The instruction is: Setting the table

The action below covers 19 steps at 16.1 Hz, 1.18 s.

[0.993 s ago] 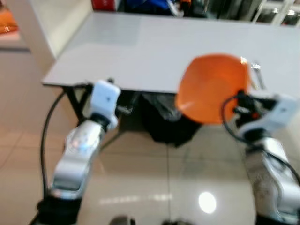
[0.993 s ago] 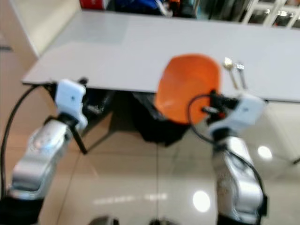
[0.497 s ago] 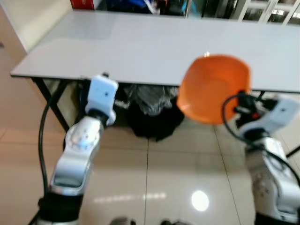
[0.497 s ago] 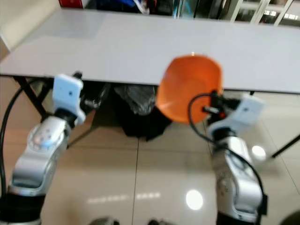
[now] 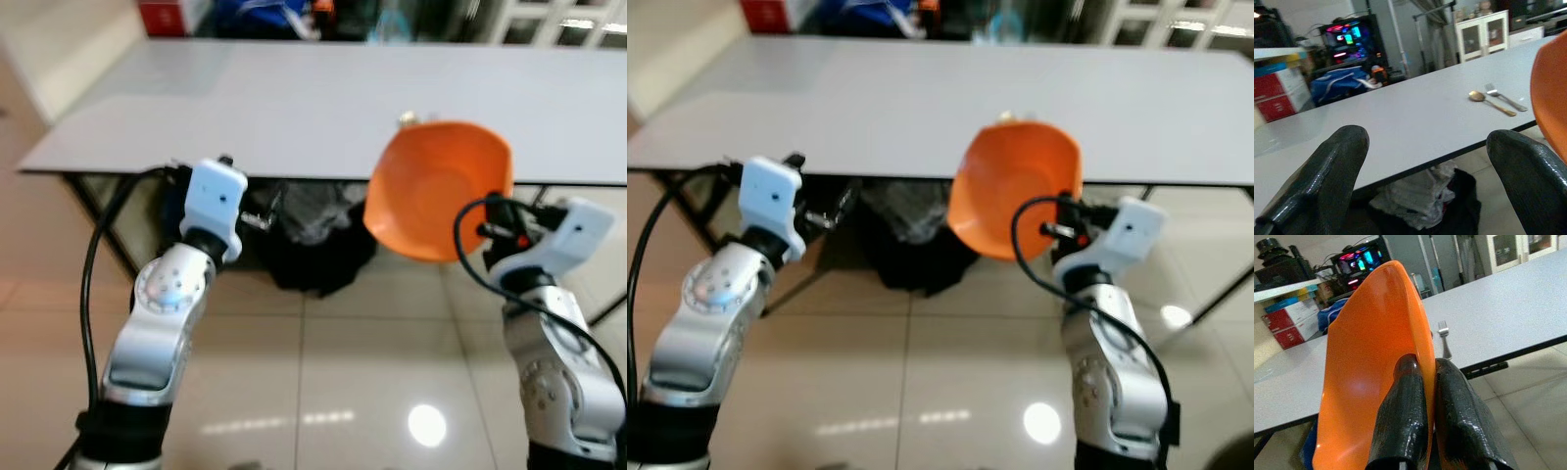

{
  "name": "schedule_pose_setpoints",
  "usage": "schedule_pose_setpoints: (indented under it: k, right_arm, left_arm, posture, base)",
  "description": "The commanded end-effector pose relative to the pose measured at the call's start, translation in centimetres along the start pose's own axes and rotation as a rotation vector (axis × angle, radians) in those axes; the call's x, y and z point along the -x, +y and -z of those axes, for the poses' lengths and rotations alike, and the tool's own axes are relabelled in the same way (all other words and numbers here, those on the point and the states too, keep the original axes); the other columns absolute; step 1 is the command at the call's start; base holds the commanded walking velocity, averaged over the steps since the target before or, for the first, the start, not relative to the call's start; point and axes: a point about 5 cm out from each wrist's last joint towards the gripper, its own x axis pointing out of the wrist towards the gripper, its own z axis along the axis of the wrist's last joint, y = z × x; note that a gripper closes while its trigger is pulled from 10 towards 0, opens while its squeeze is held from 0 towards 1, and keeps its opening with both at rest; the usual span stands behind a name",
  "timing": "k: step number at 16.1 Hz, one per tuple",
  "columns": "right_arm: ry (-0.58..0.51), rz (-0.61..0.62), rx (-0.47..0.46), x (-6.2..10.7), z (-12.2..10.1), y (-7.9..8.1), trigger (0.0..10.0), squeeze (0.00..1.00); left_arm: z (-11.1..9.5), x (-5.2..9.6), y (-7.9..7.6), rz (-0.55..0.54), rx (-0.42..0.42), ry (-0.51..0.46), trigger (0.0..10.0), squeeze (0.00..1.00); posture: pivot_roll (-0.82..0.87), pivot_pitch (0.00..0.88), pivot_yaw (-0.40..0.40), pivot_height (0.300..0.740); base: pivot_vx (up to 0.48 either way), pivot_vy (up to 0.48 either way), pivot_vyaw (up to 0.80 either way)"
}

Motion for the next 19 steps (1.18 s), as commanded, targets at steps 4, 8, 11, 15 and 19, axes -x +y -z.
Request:
schedule_pose_setpoints:
  k: [4, 8, 11, 15, 19]
  right_arm:
    - [-0.049, 0.008, -0.009, -0.09, -0.94, -0.04, 10.0, 0.0]
    - [-0.054, 0.008, -0.012, -0.23, -1.05, -0.03, 10.0, 0.0]
    - [-0.056, 0.01, -0.017, -0.24, -1.12, -0.07, 10.0, 0.0]
    - [-0.058, 0.027, -0.024, -0.4, -1.26, -0.49, 10.0, 0.0]
    - [-0.05, 0.04, -0.028, -0.51, -1.29, -0.78, 10.0, 0.0]
  left_arm:
    - [-0.09, 0.02, -0.11, 0.02, 0.003, -0.001, 10.0, 0.0]
    - [-0.07, 0.11, -0.18, 0.032, 0.01, 0.002, 10.0, 0.0]
    - [0.14, 0.22, -0.4, 0.049, 0.016, 0.013, 10.0, 0.0]
    - [0.23, 0.25, -0.58, 0.062, 0.021, 0.019, 10.0, 0.0]
    - [0.23, 0.22, -0.73, 0.073, 0.022, 0.021, 10.0, 0.0]
  posture:
    - [0.09, 0.053, 0.007, 0.74]
    - [0.09, 0.055, 0.007, 0.74]
    - [0.09, 0.057, 0.007, 0.74]
    - [0.09, 0.058, 0.005, 0.74]
    - [0.09, 0.058, 0.005, 0.74]
  base:
    - [0.452, 0.0, 0.0]
    - [0.452, 0.0, 0.0]
    - [0.458, 0.0, 0.0]
    - [0.458, 0.0, 0.0]
    - [0.458, 0.0, -0.52]
